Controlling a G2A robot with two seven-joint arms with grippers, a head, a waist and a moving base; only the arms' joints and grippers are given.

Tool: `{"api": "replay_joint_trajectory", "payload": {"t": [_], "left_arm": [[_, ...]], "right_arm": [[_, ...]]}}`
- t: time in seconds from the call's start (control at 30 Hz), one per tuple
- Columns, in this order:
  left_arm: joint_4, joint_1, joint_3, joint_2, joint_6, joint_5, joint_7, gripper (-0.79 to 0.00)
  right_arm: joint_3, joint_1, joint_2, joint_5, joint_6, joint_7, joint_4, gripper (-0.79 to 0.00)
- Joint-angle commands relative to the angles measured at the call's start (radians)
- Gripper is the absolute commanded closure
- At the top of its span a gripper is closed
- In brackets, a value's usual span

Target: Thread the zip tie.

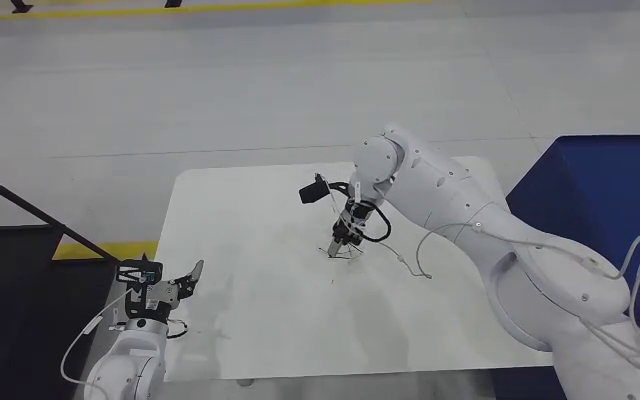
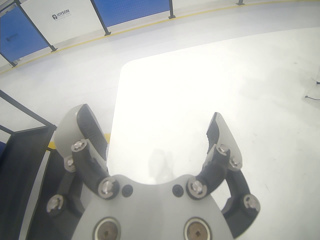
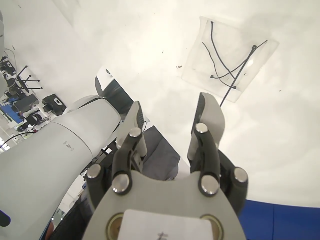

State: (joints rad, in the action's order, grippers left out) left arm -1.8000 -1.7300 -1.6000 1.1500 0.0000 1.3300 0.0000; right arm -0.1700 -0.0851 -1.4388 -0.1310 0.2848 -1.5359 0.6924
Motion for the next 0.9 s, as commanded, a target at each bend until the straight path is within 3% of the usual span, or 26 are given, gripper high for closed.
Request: {"api": "replay_joint_trajectory", "payload": {"t": [0.0, 0.27, 0.33, 0.4, 0.6, 0.63, 0.73, 0.8, 0.87], "left_arm": [[0.000, 0.000, 0.000, 0.000, 0.000, 0.000, 0.000, -0.785], [0.000, 0.000, 0.000, 0.000, 0.000, 0.000, 0.000, -0.785], [0.000, 0.000, 0.000, 0.000, 0.000, 0.000, 0.000, -0.785], [0.000, 0.000, 0.000, 0.000, 0.000, 0.000, 0.000, -0.785], [0.000, 0.000, 0.000, 0.000, 0.000, 0.000, 0.000, -0.785], [0.000, 0.000, 0.000, 0.000, 0.000, 0.000, 0.000, -0.785], [0.000, 0.000, 0.000, 0.000, 0.000, 0.000, 0.000, -0.785], [0.000, 0.000, 0.000, 0.000, 0.000, 0.000, 0.000, -0.785], [0.000, 0.000, 0.000, 0.000, 0.000, 0.000, 0.000, -0.785]], "right_arm": [[0.000, 0.000, 0.000, 0.000, 0.000, 0.000, 0.000, -0.785], [0.000, -0.003, 0.001, 0.005, -0.004, 0.010, -0.001, -0.785], [0.000, -0.003, -0.002, 0.098, -0.087, 0.059, 0.030, -0.785], [-0.008, 0.004, -0.003, 0.084, -0.098, 0.000, 0.076, -0.785], [0.000, 0.008, -0.024, 0.210, -0.233, 0.000, 0.149, -0.785], [0.000, 0.004, -0.031, 0.239, -0.251, 0.000, 0.140, -0.730], [0.000, -0.012, -0.065, 0.332, -0.255, 0.000, 0.115, -0.665], [0.000, -0.026, -0.091, 0.358, -0.226, 0.000, 0.057, -0.474], [0.000, -0.032, -0.122, 0.388, -0.211, 0.000, -0.001, -0.465]]}}
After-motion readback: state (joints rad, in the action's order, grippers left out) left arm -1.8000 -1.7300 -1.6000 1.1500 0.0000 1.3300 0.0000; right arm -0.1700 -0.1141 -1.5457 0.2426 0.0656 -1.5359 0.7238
